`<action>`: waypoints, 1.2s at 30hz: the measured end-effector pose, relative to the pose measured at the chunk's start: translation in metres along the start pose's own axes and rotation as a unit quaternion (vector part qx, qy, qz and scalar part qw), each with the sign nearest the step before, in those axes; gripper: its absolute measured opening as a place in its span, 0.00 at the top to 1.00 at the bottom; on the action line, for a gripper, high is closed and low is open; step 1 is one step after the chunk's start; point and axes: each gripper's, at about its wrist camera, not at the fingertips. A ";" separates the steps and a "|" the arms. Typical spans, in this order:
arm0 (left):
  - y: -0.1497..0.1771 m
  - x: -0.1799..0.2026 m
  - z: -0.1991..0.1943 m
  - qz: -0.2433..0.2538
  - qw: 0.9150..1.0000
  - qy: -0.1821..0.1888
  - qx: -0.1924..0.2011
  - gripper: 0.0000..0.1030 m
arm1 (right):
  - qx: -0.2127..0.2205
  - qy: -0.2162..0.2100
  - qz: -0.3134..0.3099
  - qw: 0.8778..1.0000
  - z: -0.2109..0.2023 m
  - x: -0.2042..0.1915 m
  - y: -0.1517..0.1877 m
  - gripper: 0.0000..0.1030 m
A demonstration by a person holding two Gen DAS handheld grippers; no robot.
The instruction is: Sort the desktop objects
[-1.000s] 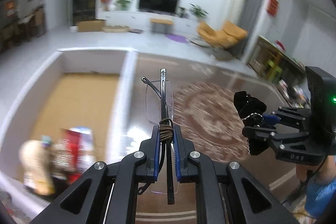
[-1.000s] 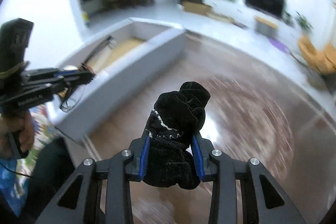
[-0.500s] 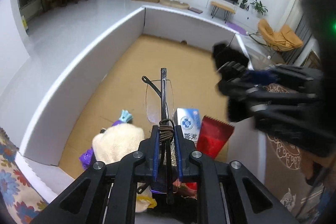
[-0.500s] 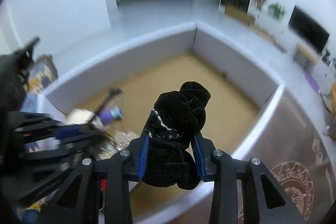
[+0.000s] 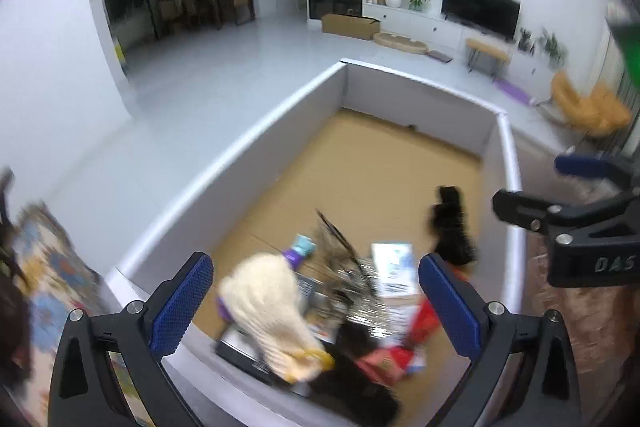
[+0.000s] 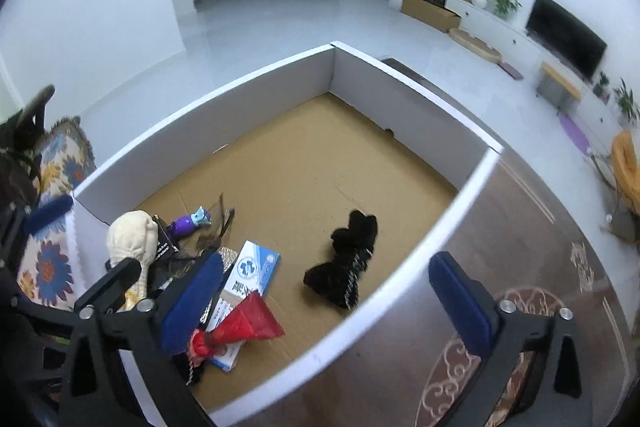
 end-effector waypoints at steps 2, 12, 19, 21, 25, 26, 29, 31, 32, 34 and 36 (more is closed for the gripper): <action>0.002 -0.002 -0.004 -0.020 1.000 -0.017 -0.008 0.00 | -0.016 0.002 0.009 1.000 -0.003 0.000 0.006 0.00; 0.003 0.003 -0.041 -0.018 0.996 -0.078 0.023 0.00 | -0.022 -0.006 0.026 0.999 -0.026 -0.002 0.032 0.00; 0.001 0.003 -0.045 -0.031 0.996 -0.077 0.033 0.00 | -0.027 -0.009 0.032 0.999 -0.030 -0.005 0.026 0.00; 0.000 0.004 -0.048 -0.029 0.995 -0.083 0.037 0.00 | -0.026 -0.008 0.028 0.999 -0.031 -0.007 0.025 0.00; 0.000 0.003 -0.049 -0.028 0.995 -0.087 0.038 0.00 | -0.031 -0.004 0.024 0.999 -0.026 -0.012 0.025 0.00; 0.000 0.002 -0.049 -0.030 0.995 -0.087 0.039 0.00 | -0.032 -0.004 0.024 0.999 -0.025 -0.013 0.025 0.00; 0.001 0.001 -0.049 -0.036 0.995 -0.088 0.041 0.00 | -0.034 -0.005 0.019 0.999 -0.022 -0.017 0.025 0.00; 0.001 -0.001 -0.046 -0.040 0.995 -0.086 0.037 0.00 | -0.035 -0.005 0.017 0.999 -0.020 -0.020 0.026 0.00; 0.001 -0.001 -0.045 -0.040 0.995 -0.084 0.035 0.00 | -0.035 -0.005 0.016 0.999 -0.019 -0.021 0.026 0.00; 0.004 -0.001 -0.043 -0.043 0.995 -0.086 0.033 0.00 | -0.036 -0.005 0.017 0.999 -0.017 -0.021 0.027 0.00; 0.006 0.000 -0.044 -0.041 0.994 -0.094 0.042 0.00 | -0.037 -0.006 0.018 0.999 -0.016 -0.022 0.027 0.00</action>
Point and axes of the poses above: each gripper's, at about its wrist camera, not at the fingertips, and z roughly the way its jaws point, x to its right, y to its underside, and after that the axes turned 5 degrees about x, right-handed
